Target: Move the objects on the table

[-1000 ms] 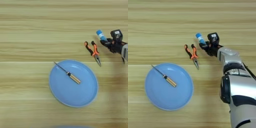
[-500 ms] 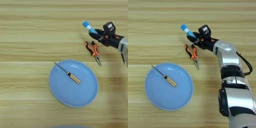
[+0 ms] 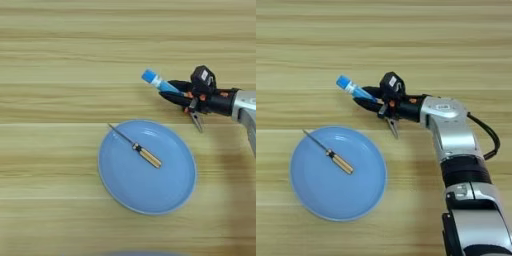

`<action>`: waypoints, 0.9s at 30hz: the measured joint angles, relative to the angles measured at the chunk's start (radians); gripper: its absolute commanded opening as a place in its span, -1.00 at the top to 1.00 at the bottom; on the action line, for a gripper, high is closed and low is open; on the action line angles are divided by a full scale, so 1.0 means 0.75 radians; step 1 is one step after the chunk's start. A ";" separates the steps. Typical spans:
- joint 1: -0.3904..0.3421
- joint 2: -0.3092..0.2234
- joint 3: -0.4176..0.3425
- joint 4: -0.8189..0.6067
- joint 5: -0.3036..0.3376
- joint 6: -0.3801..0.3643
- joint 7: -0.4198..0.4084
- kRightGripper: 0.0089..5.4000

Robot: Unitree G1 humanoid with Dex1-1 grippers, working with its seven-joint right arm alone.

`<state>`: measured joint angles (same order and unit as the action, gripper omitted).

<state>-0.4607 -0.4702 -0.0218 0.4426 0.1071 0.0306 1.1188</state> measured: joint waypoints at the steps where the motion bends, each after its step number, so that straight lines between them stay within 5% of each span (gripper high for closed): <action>1: 0.004 0.000 0.006 0.000 0.000 0.001 0.006 0.48; 27: 0.067 -0.040 0.112 0.003 -0.002 -0.031 0.212 0.48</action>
<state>-0.4102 -0.5003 0.0626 0.4449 0.1053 0.0074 1.2776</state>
